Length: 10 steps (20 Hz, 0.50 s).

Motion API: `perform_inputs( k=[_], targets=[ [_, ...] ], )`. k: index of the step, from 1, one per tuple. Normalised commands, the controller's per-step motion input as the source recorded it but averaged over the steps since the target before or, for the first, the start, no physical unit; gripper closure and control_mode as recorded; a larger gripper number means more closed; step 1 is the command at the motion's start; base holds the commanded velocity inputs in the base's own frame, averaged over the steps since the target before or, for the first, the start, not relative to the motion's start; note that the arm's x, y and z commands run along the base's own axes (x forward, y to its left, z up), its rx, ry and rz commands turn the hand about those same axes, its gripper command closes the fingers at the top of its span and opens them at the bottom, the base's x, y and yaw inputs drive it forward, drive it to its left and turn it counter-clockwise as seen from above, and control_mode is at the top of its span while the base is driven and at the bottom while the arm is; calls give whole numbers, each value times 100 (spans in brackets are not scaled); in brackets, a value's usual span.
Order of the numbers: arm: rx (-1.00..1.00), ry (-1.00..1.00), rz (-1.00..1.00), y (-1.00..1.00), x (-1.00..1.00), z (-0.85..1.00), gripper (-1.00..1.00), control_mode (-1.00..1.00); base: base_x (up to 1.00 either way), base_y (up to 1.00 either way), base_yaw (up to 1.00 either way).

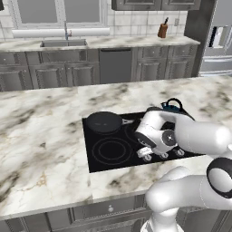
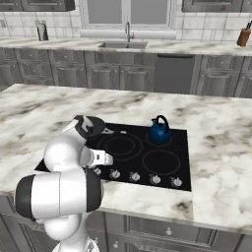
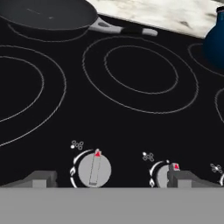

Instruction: Pick the pan from the cabinet and place it on the stove. Then turn on the stove burner for the pan.

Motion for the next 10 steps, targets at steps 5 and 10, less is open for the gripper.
perform_inputs(
  k=[5,10],
  targets=[
    [-14,23,-8,-46,20,65,-100,-100,0,0,0],
    [-5,27,-7,-42,10,58,-100,-100,0,0,0]
  ],
)
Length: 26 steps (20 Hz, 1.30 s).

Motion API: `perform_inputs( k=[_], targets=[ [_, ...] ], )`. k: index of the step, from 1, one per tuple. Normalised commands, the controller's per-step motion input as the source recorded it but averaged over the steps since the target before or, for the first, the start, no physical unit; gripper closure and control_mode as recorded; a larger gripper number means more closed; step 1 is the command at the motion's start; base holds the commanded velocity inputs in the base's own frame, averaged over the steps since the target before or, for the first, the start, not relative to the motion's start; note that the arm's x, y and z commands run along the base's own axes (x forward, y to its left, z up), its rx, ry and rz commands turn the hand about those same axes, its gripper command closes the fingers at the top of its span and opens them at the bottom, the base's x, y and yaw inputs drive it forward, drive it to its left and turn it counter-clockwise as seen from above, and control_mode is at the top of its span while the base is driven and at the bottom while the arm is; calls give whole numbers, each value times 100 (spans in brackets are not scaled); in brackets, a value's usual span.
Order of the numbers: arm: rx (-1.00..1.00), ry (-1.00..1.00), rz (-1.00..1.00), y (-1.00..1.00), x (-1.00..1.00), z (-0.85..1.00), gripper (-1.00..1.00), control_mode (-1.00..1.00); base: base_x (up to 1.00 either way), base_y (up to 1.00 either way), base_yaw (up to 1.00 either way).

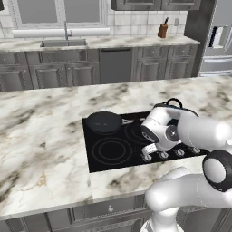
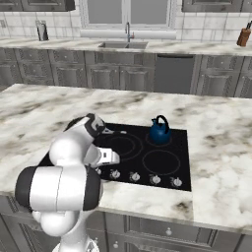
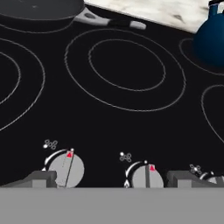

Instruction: Pick the pan from the cabinet and place it on the stove. Then turn on the stove burner for the pan.

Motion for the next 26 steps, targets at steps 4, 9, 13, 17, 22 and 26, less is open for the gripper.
perform_inputs(
  k=[4,9,13,17,22,26],
  targets=[
    [0,28,-6,-46,0,33,-100,-100,0,0,0],
    [-3,28,-7,-48,0,33,-100,-100,0,0,0],
    [-8,29,-10,-40,0,38,-100,-100,0,0,0],
    [-8,32,-11,-31,0,24,-100,-100,0,0,0],
    [-8,29,-11,-7,13,6,-100,-100,0,0,0],
    [-7,18,-2,0,12,0,-100,-100,0,0,0]
  ],
)
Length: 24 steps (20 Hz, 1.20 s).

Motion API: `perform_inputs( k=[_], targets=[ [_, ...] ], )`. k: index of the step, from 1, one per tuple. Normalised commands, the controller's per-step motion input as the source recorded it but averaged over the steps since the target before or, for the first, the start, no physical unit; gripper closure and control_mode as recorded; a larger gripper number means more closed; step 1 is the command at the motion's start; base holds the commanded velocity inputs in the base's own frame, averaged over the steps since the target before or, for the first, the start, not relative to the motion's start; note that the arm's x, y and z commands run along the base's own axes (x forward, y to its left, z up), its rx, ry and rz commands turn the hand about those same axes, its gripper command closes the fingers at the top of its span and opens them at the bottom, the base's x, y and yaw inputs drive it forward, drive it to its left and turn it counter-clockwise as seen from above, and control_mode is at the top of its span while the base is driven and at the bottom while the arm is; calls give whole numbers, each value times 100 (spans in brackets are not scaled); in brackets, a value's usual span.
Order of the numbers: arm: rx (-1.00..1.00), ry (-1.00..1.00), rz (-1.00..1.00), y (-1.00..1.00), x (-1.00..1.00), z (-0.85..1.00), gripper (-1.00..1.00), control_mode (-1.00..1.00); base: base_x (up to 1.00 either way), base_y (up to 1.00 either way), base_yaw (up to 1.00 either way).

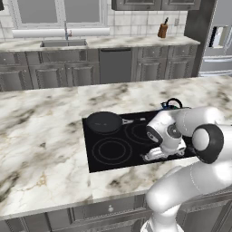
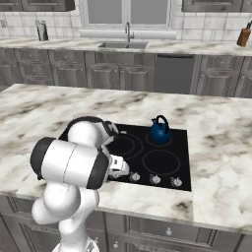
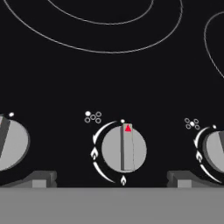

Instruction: Pick the pan from the cabinet and place it on the stove. Then turn on the stove burner for the pan.

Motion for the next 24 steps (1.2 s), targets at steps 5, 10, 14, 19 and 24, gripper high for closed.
perform_inputs(
  k=[5,10,14,19,24],
  targets=[
    [-1,4,0,-2,15,-2,-100,-100,0,0,0],
    [2,4,0,-25,20,-4,-100,-100,0,0,0],
    [6,1,0,-36,6,-3,-100,-100,0,0,0],
    [6,1,0,-25,6,-5,-100,-100,0,0,0],
    [2,0,0,-5,0,-12,-100,-100,0,0,0]
  ],
)
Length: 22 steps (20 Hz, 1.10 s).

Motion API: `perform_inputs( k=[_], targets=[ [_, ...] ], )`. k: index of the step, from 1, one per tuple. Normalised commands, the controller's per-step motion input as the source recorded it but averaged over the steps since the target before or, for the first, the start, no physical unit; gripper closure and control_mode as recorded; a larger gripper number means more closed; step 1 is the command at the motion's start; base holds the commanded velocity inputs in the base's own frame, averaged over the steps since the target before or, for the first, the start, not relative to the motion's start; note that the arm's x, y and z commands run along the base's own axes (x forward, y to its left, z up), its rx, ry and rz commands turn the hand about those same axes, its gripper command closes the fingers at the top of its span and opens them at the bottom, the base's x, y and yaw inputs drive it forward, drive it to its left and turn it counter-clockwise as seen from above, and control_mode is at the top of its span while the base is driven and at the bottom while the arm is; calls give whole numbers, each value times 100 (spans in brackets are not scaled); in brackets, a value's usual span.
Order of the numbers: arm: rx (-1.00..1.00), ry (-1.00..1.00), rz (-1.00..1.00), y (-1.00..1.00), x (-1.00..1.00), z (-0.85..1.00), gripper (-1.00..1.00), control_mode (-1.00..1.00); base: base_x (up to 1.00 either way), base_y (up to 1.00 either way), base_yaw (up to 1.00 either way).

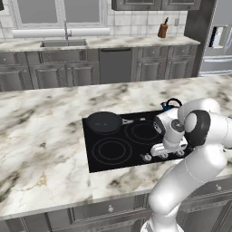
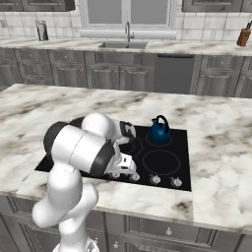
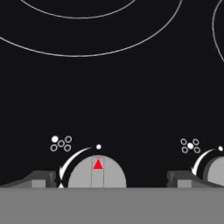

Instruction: Pick the pan from the cabinet and place it on the stove. Then turn on the stove burner for the pan.

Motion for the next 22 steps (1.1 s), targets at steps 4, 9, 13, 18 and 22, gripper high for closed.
perform_inputs(
  k=[4,9,13,18,22],
  targets=[
    [0,2,0,1,0,-9,-100,-100,0,0,0],
    [0,5,0,8,0,-6,-100,-100,0,0,0],
    [0,4,0,6,0,-8,-100,-100,0,0,0],
    [0,5,0,4,0,-9,-100,-100,0,0,0],
    [-5,13,-1,6,0,-3,-100,-100,0,0,0]
  ],
)
